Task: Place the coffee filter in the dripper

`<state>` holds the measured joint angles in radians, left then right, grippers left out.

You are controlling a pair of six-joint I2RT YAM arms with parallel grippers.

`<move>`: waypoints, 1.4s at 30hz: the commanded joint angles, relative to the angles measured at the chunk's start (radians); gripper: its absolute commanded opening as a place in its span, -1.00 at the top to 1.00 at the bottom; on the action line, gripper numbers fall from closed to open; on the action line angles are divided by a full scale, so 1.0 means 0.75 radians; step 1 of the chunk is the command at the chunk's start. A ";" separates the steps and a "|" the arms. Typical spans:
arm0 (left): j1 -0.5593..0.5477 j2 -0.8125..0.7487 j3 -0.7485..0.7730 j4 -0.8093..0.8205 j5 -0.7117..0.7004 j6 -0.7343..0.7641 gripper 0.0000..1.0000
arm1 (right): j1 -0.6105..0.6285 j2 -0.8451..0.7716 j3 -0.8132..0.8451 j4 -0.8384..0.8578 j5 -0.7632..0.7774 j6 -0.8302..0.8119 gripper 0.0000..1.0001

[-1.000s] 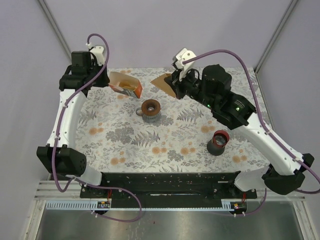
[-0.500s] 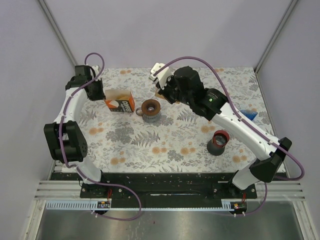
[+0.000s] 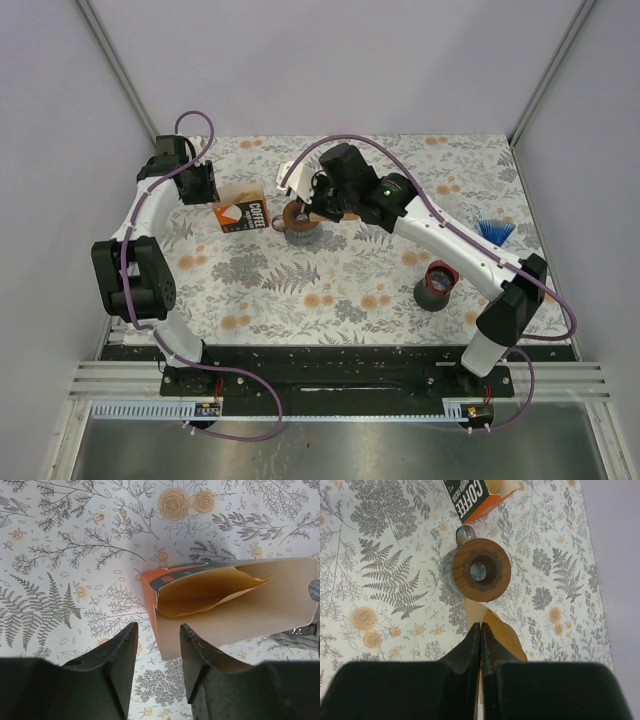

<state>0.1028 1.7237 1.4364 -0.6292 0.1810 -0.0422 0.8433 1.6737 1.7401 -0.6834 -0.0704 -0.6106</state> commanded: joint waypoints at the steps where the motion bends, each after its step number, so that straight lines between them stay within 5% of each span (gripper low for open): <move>1: 0.002 -0.055 0.009 0.054 0.035 0.011 0.05 | -0.006 0.049 0.122 -0.025 -0.043 -0.245 1.00; 6: 0.000 -0.099 0.024 0.029 0.078 0.015 -0.29 | 0.001 0.180 0.218 -0.066 0.042 -0.507 1.00; 13: 0.002 -0.163 0.034 0.011 0.119 0.034 -0.36 | 0.054 0.331 0.267 -0.152 0.210 -0.785 1.00; 26: -0.008 -0.228 0.048 -0.036 0.204 0.082 -0.37 | 0.080 0.321 0.294 -0.075 0.405 -0.726 1.00; 36: -0.131 -0.363 0.126 -0.159 0.585 0.293 -0.52 | 0.060 0.127 0.243 0.062 0.098 -0.385 1.00; 42: -0.202 -0.496 0.046 -0.120 0.849 0.487 -0.71 | -0.077 0.014 0.245 0.081 -0.380 -0.076 1.00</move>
<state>-0.0189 1.4334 1.4796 -0.7616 0.6430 0.1993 0.8639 1.7660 1.8919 -0.6743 -0.0807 -0.8600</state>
